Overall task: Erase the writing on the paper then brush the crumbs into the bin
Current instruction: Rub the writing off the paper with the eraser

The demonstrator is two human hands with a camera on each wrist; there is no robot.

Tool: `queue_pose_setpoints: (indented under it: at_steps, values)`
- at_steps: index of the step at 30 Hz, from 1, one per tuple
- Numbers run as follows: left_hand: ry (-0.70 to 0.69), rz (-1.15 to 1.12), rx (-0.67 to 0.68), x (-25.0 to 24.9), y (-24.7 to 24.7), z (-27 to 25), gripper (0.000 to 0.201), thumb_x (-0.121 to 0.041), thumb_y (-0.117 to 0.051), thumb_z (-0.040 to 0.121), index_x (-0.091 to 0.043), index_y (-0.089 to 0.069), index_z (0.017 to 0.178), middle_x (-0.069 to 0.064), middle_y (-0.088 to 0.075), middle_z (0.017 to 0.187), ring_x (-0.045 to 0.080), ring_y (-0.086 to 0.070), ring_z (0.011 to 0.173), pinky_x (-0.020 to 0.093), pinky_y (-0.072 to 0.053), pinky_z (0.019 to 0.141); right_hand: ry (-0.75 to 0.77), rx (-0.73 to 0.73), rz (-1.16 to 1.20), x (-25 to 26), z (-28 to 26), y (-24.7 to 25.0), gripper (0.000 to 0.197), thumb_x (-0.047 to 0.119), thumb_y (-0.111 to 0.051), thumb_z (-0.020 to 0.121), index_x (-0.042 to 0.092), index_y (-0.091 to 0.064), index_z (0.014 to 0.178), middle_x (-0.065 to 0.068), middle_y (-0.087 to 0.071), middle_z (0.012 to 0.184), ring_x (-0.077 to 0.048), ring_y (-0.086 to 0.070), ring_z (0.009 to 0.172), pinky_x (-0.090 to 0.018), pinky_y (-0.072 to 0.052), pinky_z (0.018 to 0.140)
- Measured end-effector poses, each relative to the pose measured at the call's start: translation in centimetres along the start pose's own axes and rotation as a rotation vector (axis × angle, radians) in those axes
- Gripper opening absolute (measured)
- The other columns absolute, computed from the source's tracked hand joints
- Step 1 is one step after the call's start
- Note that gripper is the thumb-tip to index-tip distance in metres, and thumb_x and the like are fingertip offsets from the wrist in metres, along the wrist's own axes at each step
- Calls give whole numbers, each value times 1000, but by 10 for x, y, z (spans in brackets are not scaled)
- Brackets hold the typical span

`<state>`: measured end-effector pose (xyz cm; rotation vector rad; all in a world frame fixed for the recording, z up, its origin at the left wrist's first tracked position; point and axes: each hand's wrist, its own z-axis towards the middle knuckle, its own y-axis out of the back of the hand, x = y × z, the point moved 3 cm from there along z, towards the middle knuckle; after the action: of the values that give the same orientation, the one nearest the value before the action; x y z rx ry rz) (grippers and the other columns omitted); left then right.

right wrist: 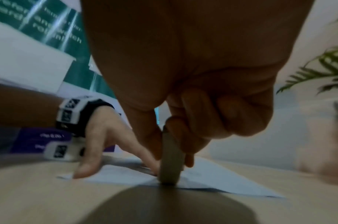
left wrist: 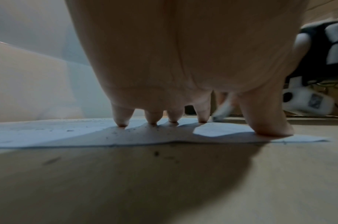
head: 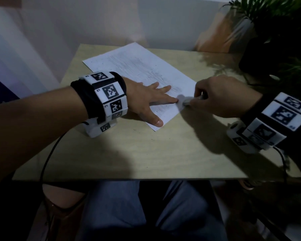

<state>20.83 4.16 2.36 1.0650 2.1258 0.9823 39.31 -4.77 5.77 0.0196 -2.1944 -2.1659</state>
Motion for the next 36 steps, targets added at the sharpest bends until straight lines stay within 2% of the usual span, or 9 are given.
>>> queue_pose_setpoints:
  at_steps: [3,7,9,14,19,25,30,33,36]
  values:
    - [-4,-8,-6,1,-1,1,91,-70,-54,91,-53,7,157,-15,26,166,17,23,154,55,7,125,55,-67,-65,15,-9,-9,36,52,-57,90,18,-56,80,-5,-62,75,-32,-55,71,-37,-46,62]
    - [-7,-16,-7,1,-1,1,91,-70,-55,90,-54,5,157,-16,26,166,16,23,154,56,7,125,108,112,97,25,-15,-2,39,65,-54,82,27,-61,83,14,-53,68,-7,-49,64,-27,-34,59]
    - [-4,-7,-3,0,0,1,91,-70,-53,91,-53,7,157,-15,26,166,17,23,154,56,7,125,35,126,99,10,-5,4,48,70,-51,75,26,-66,87,13,-57,73,-14,-52,69,-29,-35,64]
    - [-1,1,-11,0,-1,1,91,-70,-54,91,-53,7,157,-14,26,166,18,22,154,55,6,125,44,-16,-138,19,-6,-5,35,51,-53,93,16,-58,88,-6,-58,77,-33,-54,74,-35,-39,61]
    - [-7,-13,-21,1,0,1,92,-70,-56,89,-54,5,157,-14,25,166,18,22,154,56,7,124,130,102,87,34,-5,0,32,58,-60,87,27,-62,90,15,-51,71,-16,-49,73,-29,-31,66]
    - [6,5,-28,0,-2,1,87,-72,-48,93,-51,5,158,-14,25,166,17,21,154,54,6,125,52,8,-13,10,4,-2,32,53,-62,89,21,-63,87,1,-65,82,-25,-57,76,-35,-46,67]
    - [-2,-36,-58,-1,-1,1,76,-63,-48,98,-52,-4,159,-13,22,168,18,17,156,55,4,125,124,137,201,16,-5,-2,34,63,-63,84,30,-66,87,15,-54,65,1,-53,63,-14,-36,57]
    - [-5,-21,-81,-4,0,-1,77,-62,-50,97,-49,-7,159,-11,21,168,19,19,155,54,4,126,64,41,154,-2,-1,3,51,68,-52,76,24,-70,95,10,-63,76,-11,-58,70,-30,-41,67]
    - [-18,-41,-109,-3,2,-2,75,-63,-56,94,-47,-18,157,-12,16,169,17,14,156,53,-1,127,52,22,145,-5,-1,-3,45,65,-57,83,23,-68,95,5,-67,85,-21,-60,80,-33,-42,70]
